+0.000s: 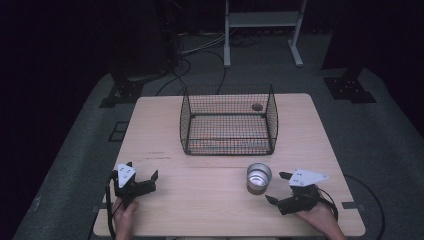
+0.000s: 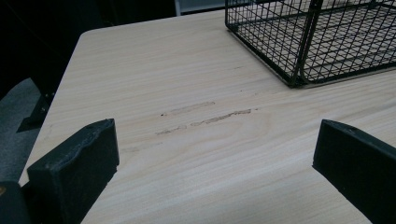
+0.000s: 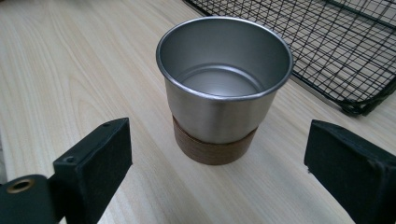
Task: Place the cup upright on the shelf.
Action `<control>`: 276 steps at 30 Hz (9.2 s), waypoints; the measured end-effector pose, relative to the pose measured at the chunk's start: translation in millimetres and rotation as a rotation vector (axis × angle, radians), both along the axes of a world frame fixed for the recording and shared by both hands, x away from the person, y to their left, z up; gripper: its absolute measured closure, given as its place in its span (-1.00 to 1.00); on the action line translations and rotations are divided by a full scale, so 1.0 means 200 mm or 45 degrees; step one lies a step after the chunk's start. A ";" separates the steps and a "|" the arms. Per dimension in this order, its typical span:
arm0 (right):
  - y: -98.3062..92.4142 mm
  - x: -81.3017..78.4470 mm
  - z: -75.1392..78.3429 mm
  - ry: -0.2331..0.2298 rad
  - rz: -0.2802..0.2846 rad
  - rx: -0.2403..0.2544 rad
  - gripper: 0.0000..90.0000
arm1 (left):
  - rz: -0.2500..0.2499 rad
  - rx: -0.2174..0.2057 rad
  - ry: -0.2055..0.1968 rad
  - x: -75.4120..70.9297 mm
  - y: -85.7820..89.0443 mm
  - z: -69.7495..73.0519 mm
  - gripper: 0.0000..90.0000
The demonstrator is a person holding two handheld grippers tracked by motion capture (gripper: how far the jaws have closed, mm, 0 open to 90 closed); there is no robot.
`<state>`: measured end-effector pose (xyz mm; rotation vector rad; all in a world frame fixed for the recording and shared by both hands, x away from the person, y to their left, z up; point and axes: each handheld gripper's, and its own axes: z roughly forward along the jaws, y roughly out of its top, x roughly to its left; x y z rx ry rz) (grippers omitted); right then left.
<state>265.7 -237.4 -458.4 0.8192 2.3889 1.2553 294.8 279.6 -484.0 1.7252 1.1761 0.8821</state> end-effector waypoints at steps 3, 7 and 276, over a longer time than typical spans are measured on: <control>0.02 0.01 0.00 0.005 0.005 -0.002 -0.84 | -0.001 0.001 0.000 0.00 0.00 0.00 -1.00; 0.05 0.02 -0.01 0.007 0.010 -0.007 -0.85 | -0.001 0.000 0.000 0.00 0.00 0.00 -1.00; 0.73 1.30 0.41 0.251 -0.030 -0.029 -0.60 | -0.010 -0.033 -0.017 -0.01 0.01 0.00 -1.00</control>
